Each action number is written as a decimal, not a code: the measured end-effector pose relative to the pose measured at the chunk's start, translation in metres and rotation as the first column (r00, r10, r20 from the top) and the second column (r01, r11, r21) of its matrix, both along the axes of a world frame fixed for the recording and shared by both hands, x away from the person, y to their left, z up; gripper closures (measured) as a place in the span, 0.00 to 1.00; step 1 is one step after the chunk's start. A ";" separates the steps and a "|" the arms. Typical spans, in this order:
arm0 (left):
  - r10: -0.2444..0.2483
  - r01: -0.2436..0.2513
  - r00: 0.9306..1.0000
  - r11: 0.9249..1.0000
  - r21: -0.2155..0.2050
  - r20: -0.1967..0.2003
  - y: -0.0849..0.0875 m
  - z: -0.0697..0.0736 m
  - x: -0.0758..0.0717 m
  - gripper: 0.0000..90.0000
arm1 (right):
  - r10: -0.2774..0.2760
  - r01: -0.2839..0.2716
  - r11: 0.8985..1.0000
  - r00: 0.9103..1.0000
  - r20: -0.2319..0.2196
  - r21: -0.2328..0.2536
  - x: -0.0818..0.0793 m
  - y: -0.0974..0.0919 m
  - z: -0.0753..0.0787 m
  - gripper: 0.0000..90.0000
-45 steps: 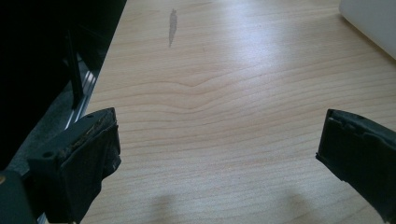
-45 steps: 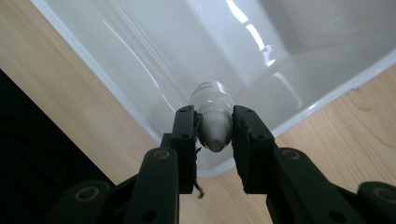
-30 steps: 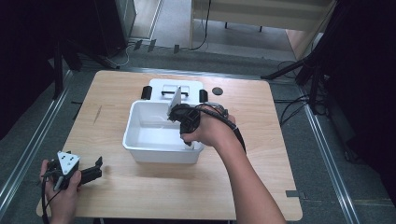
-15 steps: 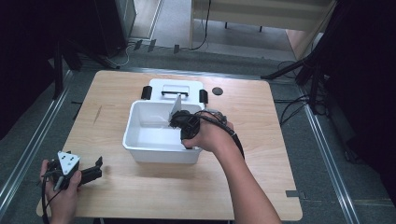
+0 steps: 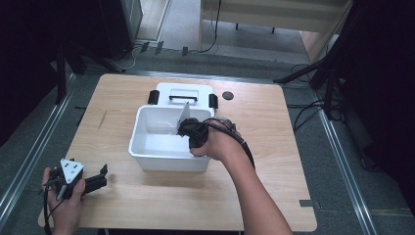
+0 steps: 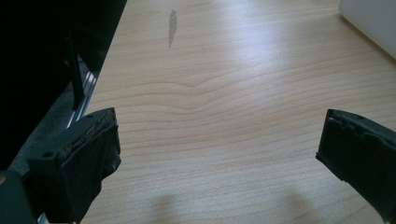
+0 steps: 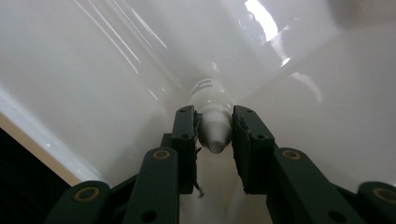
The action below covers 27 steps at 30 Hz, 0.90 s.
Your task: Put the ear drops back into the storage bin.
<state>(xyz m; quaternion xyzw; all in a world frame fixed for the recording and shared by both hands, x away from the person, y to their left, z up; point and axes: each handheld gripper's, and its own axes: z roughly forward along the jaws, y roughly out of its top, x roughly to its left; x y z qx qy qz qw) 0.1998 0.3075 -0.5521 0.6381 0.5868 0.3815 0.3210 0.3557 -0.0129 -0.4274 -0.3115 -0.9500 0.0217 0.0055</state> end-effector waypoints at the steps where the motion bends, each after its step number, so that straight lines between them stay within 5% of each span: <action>1: -0.001 0.001 1.000 1.000 0.001 0.001 0.000 0.000 0.000 0.00 | -0.002 0.002 1.000 1.000 0.000 -0.005 0.000 0.000 0.000 0.79; 27: -0.001 0.001 1.000 1.000 0.004 0.001 0.000 0.000 0.000 0.00 | -0.013 0.013 1.000 0.999 -0.029 -0.012 0.001 -0.005 -0.004 0.79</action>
